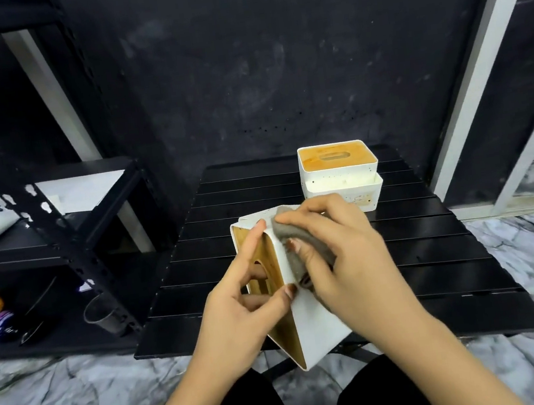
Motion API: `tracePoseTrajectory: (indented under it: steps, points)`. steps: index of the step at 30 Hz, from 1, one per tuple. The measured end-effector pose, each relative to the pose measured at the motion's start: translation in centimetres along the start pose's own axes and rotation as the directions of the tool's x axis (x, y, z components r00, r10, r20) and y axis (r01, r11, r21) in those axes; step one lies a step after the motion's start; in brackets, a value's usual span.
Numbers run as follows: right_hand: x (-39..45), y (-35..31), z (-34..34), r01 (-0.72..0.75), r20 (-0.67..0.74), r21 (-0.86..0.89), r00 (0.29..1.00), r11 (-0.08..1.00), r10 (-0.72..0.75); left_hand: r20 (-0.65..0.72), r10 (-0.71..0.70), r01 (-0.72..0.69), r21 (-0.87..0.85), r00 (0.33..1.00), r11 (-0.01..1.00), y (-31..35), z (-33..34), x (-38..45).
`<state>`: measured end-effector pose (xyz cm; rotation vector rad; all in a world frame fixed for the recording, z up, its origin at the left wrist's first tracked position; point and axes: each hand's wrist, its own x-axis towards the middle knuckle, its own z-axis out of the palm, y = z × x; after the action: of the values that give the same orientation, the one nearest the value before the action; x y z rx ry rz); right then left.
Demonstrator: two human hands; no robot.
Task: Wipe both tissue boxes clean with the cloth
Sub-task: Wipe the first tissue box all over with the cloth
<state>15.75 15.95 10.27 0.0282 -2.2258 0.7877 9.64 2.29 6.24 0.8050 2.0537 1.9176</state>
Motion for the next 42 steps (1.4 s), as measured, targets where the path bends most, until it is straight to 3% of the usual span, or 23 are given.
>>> tracePoseTrajectory:
  steps: [8, 18, 35, 42]
  points:
    - [1.0, 3.3, -1.8, -0.238, 0.001, 0.067, 0.971, 0.969, 0.239, -0.025, -0.031, 0.031, 0.03, 0.999, 0.999, 0.2, -0.6, 0.3]
    - [-0.9, 4.2, -0.7, -0.309, -0.049, 0.232, 0.943, 0.922, 0.328, -0.052, -0.045, 0.04, -0.086, 0.998, 0.995, -0.1, -1.3, 0.2]
    - [-2.4, 3.4, 3.1, -0.208, 0.152, 0.162, 0.971, 0.965, 0.183, -0.192, -0.053, 0.029, -0.13, 0.98, 0.991, -0.3, -0.7, 1.6]
    - [-1.8, 3.7, 2.5, -0.205, 0.102, 0.162, 0.976, 0.965, 0.191, -0.209, -0.041, 0.029, -0.057, 0.977, 0.998, -0.6, -0.6, 1.4]
